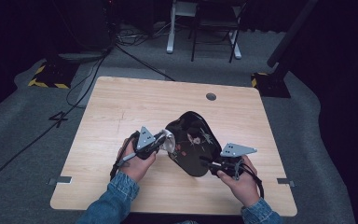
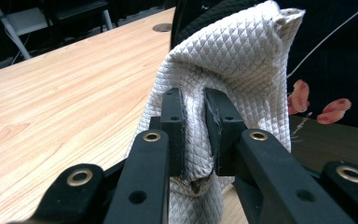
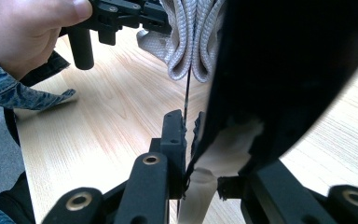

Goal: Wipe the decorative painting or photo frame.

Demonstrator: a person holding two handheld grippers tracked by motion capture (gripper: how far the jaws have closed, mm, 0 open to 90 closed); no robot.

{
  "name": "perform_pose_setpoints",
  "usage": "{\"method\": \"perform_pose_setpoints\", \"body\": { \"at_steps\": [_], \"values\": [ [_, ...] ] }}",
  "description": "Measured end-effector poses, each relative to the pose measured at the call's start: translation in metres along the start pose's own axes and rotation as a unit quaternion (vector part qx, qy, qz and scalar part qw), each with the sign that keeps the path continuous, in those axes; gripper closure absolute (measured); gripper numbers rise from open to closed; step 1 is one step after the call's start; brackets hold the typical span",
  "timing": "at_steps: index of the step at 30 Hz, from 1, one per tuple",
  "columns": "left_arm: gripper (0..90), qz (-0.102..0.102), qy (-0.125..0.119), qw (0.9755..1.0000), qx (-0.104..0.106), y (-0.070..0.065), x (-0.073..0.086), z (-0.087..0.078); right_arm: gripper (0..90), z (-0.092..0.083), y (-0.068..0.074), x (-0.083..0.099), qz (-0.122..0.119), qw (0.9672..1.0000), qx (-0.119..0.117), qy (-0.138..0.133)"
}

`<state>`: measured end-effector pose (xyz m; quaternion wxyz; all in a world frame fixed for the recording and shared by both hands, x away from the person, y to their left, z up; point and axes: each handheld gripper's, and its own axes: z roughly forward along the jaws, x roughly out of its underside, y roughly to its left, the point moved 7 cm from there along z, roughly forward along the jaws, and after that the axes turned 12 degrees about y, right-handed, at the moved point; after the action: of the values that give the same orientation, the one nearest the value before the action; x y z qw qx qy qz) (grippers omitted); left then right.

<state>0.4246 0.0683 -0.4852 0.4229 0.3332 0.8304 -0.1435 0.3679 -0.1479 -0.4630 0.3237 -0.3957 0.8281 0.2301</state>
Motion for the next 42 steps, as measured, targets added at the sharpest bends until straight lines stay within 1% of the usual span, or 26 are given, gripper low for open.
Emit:
{"method": "perform_pose_setpoints", "body": {
  "at_steps": [3,4,5,9,11,16,17,22,25,27,29,32,34,37,41,42],
  "values": [
    [78.5,0.0,0.001,1.0,-0.002,0.0,0.0,0.0,77.3,0.0,0.0,0.0,-0.001,1.0,0.001,0.0],
    [78.5,0.002,0.002,1.0,-0.005,-0.003,0.0,0.001,77.4,0.0,0.0,0.0,-0.001,1.0,0.001,0.0],
    [78.5,0.002,0.002,1.0,-0.005,-0.003,0.0,0.001,77.4,0.0,0.0,0.0,-0.001,1.0,0.001,0.0],
    [78.5,0.01,0.008,0.9999,0.005,-0.013,-0.001,0.002,77.4,0.0,-0.001,0.0,-0.001,1.0,0.003,0.003],
    [78.5,0.017,0.009,0.9998,0.01,-0.019,-0.002,0.003,77.4,0.0,-0.001,0.0,-0.001,1.0,0.004,0.004],
    [78.4,0.043,0.013,0.9987,0.023,-0.038,-0.005,0.004,77.3,0.0,-0.002,0.0,0.0,1.0,0.007,0.004],
    [78.4,0.046,0.013,0.9986,0.025,-0.04,-0.006,0.004,77.4,0.0,-0.002,0.0,0.0,1.0,0.007,0.004],
    [78.4,0.068,0.012,0.9968,0.039,-0.059,-0.011,0.002,77.5,-0.001,-0.003,0.001,0.001,1.0,0.007,0.003],
    [78.3,0.08,0.01,0.9958,0.043,-0.066,-0.012,0.002,77.7,-0.001,-0.003,0.001,0.002,1.0,0.007,0.004],
    [78.3,0.084,0.01,0.9953,0.047,-0.069,-0.013,0.002,77.8,-0.001,-0.003,0.001,0.002,1.0,0.007,0.003],
    [78.3,0.085,0.01,0.9952,0.047,-0.07,-0.013,0.002,77.9,-0.001,-0.003,0.001,0.002,1.0,0.007,0.003],
    [78.4,0.08,0.008,0.9953,0.054,-0.067,-0.013,0.002,78.1,-0.001,-0.003,0.001,0.002,1.0,0.007,0.002],
    [78.4,0.079,0.007,0.9955,0.052,-0.063,-0.012,0.002,78.2,-0.001,-0.004,0.001,0.002,1.0,0.007,0.001],
    [78.4,0.074,0.006,0.9963,0.044,-0.056,-0.011,0.001,78.3,-0.001,-0.004,0.001,0.002,1.0,0.007,0.001],
    [78.4,0.06,0.009,0.9977,0.032,-0.042,-0.008,0.002,78.3,-0.001,-0.004,0.001,0.003,1.0,0.006,0.0],
    [78.4,0.054,0.009,0.9981,0.029,-0.039,-0.007,0.002,78.3,-0.001,-0.004,0.001,0.003,1.0,0.006,0.0]
  ]
}}
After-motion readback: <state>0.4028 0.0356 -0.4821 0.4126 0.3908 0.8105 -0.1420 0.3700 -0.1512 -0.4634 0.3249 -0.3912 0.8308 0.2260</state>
